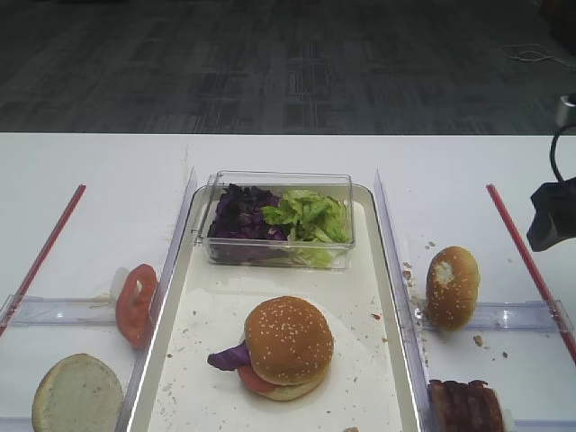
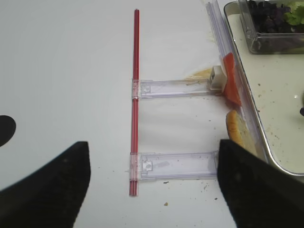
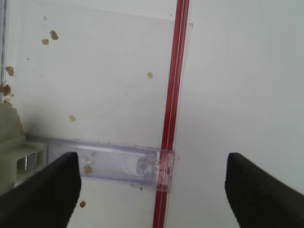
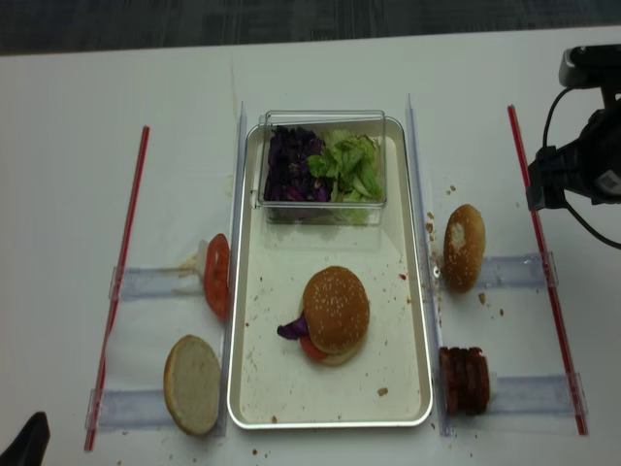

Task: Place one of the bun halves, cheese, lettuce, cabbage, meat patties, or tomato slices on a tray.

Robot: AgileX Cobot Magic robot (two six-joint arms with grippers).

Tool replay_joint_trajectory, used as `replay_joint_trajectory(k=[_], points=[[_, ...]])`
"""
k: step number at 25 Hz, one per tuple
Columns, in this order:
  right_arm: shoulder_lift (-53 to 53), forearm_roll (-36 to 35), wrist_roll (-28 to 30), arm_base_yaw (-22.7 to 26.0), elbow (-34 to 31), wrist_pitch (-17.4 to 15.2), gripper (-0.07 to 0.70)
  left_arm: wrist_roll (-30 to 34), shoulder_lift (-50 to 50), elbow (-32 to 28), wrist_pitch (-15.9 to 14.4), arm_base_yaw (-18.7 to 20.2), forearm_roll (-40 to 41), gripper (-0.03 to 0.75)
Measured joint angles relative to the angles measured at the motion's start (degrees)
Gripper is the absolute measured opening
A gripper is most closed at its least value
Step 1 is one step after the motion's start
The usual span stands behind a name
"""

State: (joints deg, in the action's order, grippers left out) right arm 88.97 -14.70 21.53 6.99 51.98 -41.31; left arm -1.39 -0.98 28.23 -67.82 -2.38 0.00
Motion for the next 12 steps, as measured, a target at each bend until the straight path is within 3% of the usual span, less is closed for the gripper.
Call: replay_joint_trajectory(k=[7,12], points=[[-8.40,2.05,-2.61,0.00,-2.47,-5.95,0.647,0.00,0.00,0.00,0.00,0.00,0.00,0.545],[-17.82,3.98,-4.94,0.00,-9.08,-9.60,0.647,0.00,0.00,0.00,0.00,0.00,0.00,0.545]])
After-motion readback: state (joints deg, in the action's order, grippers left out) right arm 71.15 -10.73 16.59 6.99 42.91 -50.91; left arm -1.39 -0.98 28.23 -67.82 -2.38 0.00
